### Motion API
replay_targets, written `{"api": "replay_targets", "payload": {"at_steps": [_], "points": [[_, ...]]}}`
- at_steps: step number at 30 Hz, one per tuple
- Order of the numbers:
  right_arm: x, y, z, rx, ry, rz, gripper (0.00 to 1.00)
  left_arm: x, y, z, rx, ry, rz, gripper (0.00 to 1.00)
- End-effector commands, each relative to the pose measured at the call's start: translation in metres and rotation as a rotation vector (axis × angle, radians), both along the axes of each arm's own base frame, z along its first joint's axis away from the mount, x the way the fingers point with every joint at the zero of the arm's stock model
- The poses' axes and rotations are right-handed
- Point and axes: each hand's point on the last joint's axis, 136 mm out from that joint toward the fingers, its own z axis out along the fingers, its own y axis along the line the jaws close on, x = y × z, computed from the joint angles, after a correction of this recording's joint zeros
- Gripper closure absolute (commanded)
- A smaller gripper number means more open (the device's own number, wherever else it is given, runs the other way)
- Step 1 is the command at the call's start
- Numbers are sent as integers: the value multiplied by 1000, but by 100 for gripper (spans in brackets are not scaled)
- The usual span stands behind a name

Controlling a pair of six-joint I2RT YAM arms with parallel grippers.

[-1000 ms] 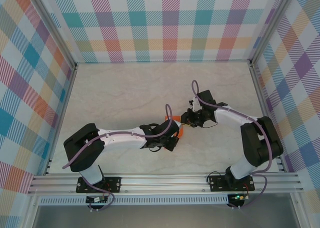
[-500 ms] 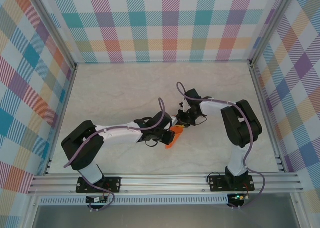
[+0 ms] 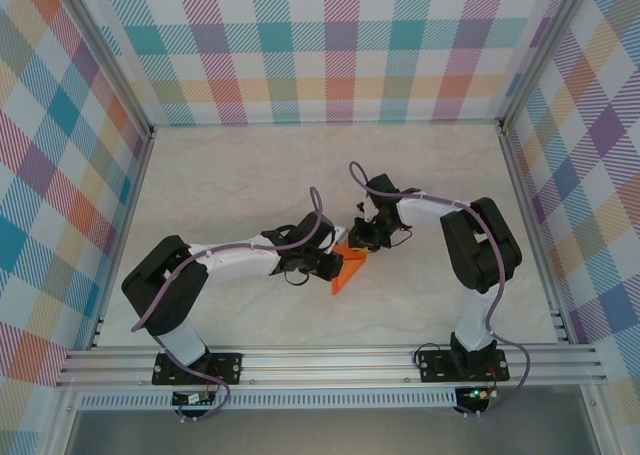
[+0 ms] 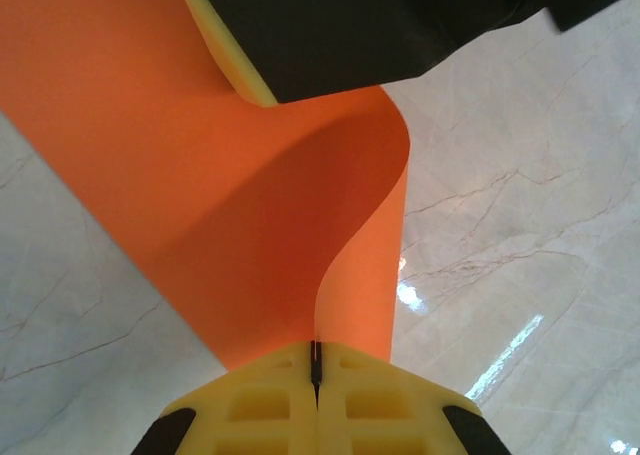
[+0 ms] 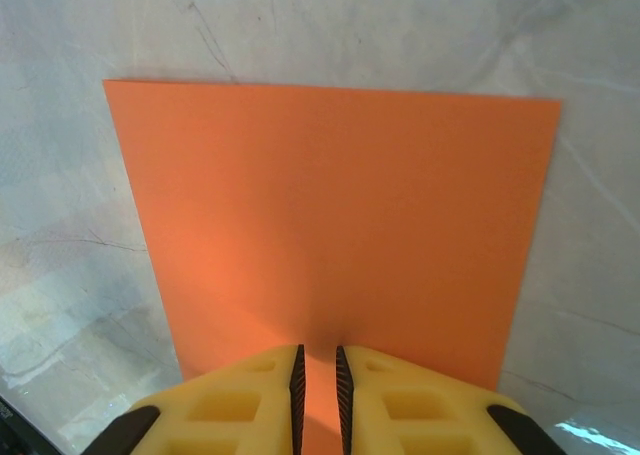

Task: Fold a paper plane with a square sheet of paper (pick it up from the middle)
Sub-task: Third fold the triangle at the center of the table.

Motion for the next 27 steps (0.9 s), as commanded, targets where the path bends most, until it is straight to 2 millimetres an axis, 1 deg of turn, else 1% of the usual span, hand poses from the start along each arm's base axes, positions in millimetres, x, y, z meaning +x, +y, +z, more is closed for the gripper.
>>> {"api": "replay_targets", "payload": {"at_steps": [1,7,12,16,22,27], "points": [[-5,-1,-9,-39,23,27,80,0,0,-6,14,24,-41,100],[-3,3,-2,-29,16,25,80,9,9,-13,45,11,-21,100],[-4,4,-3,-35,20,24,79,17,9,-10,33,-9,-20,100],[-5,4,-5,-39,26,24,79,18,5,-9,16,-6,-45,100],[-5,4,-3,-37,26,20,79,21,8,-15,35,-6,-58,100],[-3,4,2,-33,14,10,78,21,12,-19,53,-6,-51,100]]}}
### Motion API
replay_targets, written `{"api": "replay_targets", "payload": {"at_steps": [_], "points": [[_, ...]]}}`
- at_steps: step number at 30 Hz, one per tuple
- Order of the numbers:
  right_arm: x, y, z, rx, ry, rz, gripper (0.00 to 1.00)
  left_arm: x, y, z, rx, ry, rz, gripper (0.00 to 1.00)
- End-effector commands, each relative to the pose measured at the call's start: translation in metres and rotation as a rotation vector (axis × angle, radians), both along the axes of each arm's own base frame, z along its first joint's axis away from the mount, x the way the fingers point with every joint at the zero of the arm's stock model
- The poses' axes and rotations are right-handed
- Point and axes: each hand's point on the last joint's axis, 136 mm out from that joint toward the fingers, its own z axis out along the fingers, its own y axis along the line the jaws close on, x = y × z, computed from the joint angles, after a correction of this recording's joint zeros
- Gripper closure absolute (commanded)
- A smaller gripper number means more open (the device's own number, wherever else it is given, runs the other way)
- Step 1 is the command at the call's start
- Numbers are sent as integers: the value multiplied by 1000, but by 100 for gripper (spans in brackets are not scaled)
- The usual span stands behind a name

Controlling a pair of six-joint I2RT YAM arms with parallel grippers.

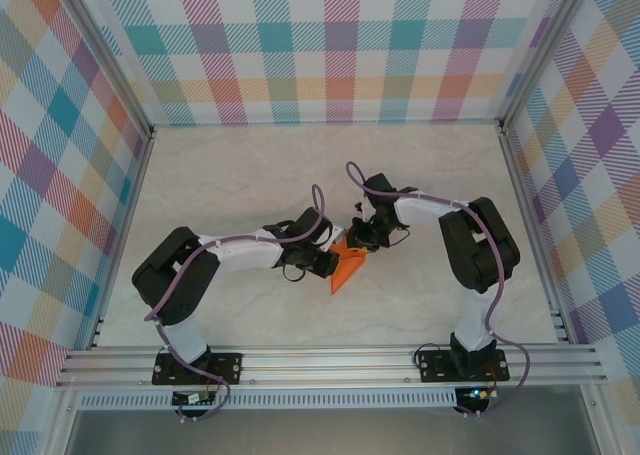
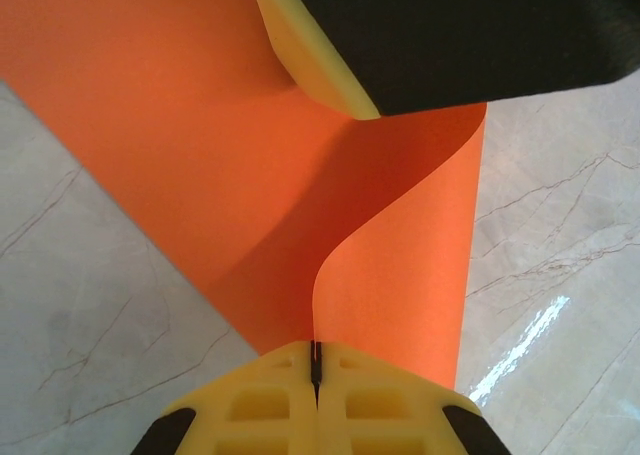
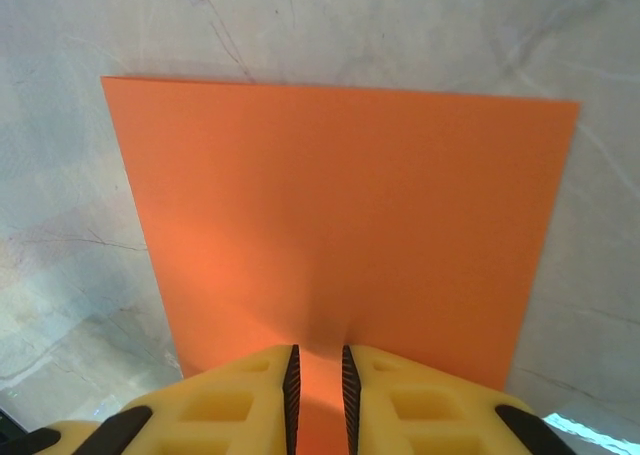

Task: Fold a paper plane with a square sheet of paper (pick it up from the middle)
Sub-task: Third fold the triangle at the center of the table.

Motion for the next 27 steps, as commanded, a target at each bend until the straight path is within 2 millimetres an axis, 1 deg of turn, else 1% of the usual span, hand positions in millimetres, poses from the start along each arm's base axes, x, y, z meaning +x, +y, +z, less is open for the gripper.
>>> {"api": "replay_targets", "payload": {"at_steps": [1,5,18,23,27], "points": [[-2,2,3,-8,13,-1,78,7,1,-1,3,-12,-10,100],[0,4,6,3,6,-2,78,8,0,-3,-1,-15,-17,100],[-2,3,1,-1,22,-11,77,14,0,-12,18,-19,-27,100],[-2,4,1,0,25,-13,77,16,-2,-9,11,-26,-33,100],[-2,3,1,-2,24,-12,77,16,1,-10,22,-24,-30,100]]}}
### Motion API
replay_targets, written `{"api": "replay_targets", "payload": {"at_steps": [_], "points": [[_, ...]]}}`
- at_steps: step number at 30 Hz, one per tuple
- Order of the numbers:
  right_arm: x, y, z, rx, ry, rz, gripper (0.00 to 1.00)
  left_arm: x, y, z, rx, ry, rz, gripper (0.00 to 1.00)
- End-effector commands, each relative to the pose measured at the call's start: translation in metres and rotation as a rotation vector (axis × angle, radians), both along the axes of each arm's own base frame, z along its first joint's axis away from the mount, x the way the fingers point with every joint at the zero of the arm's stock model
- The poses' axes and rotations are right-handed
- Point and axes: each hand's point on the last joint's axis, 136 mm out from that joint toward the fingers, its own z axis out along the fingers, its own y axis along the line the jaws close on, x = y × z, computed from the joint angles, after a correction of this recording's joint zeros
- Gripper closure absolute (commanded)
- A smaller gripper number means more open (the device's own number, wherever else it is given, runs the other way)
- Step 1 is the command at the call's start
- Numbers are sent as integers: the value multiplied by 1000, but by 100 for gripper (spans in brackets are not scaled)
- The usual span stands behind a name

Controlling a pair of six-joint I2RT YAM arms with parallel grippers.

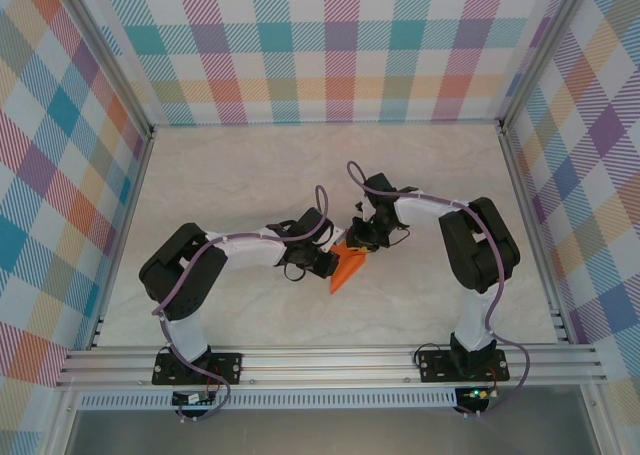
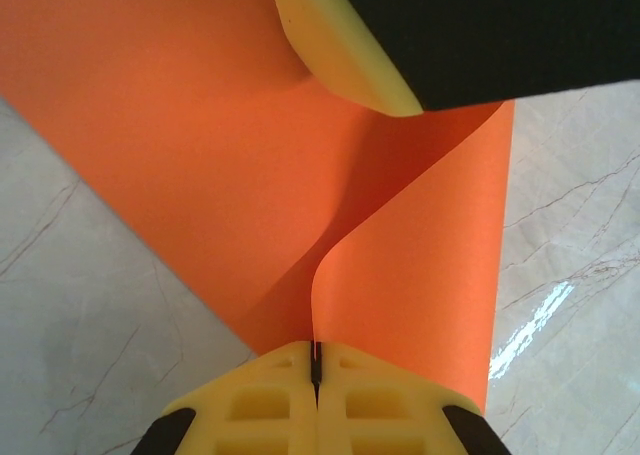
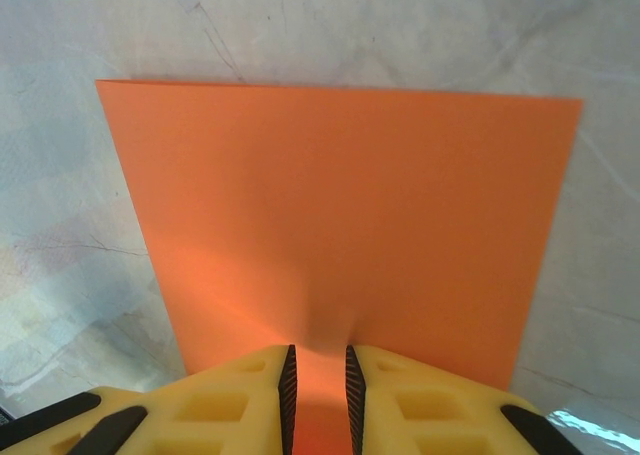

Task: Fold a paper plane with a square sheet of paper (pick it up from the middle)
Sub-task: Third fold the triangle at the center of the table.

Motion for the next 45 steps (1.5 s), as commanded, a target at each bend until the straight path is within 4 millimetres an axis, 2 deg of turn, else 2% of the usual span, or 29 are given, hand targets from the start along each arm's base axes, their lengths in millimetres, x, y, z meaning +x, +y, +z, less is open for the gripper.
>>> {"api": "replay_targets", "payload": {"at_steps": [1,4,8,12,17,19,22,28,35,45], "points": [[-2,3,1,0,14,6,77,12,1,1,1,-17,0,100],[0,4,6,3,1,2,76,9,5,-5,19,-9,5,100],[11,6,29,21,-71,-21,74,6,7,-10,23,2,7,100],[20,-11,54,-43,-163,-88,73,5,9,-10,27,0,11,100],[3,-31,60,-56,-189,-183,77,4,9,-11,25,3,6,100],[-8,-32,60,-8,-188,-216,80,3,9,-11,23,4,4,100],[-24,-17,64,157,-175,-225,82,4,9,-11,23,2,4,100],[-46,16,57,284,-133,-193,86,4,9,-13,28,7,3,100],[-56,32,44,339,-78,-216,85,4,8,-12,26,9,0,100],[-63,33,14,293,-24,-222,85,2,9,-13,29,18,-3,100]]}}
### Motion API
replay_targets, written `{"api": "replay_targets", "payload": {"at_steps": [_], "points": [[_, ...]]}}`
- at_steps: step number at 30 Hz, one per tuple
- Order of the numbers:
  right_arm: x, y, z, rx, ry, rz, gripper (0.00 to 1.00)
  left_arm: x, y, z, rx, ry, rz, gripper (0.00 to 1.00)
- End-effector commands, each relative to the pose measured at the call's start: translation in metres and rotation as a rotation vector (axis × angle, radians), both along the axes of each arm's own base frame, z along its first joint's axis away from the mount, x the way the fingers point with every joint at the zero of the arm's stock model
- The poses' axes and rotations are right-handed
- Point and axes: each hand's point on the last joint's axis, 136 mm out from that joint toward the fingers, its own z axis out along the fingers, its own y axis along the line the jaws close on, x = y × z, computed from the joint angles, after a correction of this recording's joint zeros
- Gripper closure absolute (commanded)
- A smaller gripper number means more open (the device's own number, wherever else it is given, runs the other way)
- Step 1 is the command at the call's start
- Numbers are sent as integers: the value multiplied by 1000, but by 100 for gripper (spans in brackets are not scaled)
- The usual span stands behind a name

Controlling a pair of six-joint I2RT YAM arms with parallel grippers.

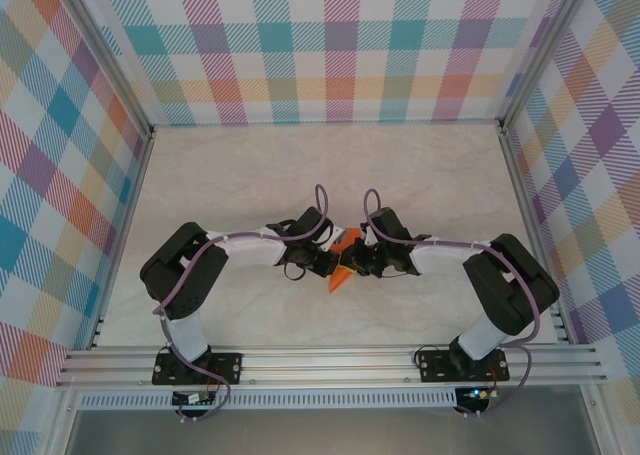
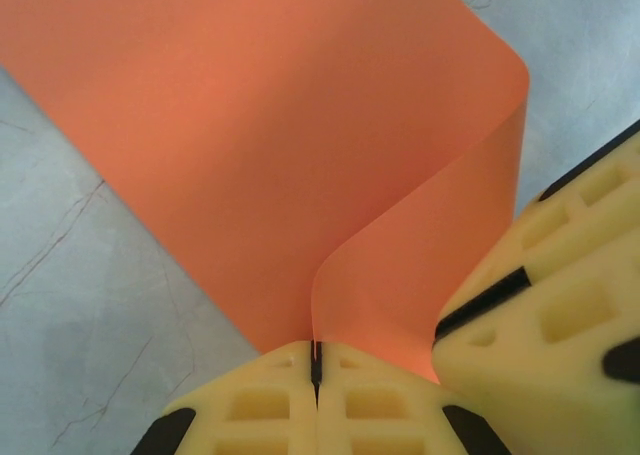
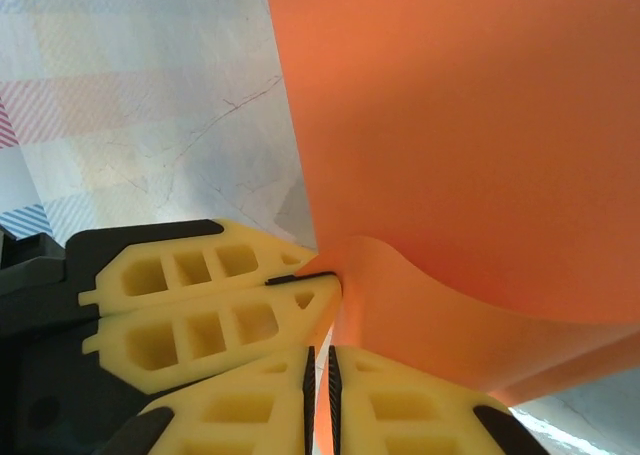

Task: Fold a paper plane with a square sheet of paper (pick it up from the middle)
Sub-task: Third fold the triangle at the center of the table.

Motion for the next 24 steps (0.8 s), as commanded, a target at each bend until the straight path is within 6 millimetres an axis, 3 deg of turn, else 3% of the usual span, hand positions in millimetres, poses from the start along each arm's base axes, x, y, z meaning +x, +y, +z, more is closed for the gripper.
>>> {"api": "replay_targets", "payload": {"at_steps": [1,16,24], "points": [[-5,1,-11,-4,19,3,85,-2,9,-13,34,24,-6,100],[-10,-13,-36,-94,42,-9,85,-2,11,-16,44,31,-5,100],[-11,-11,8,-1,-69,-1,82,-2,12,-16,52,29,1,100]]}}
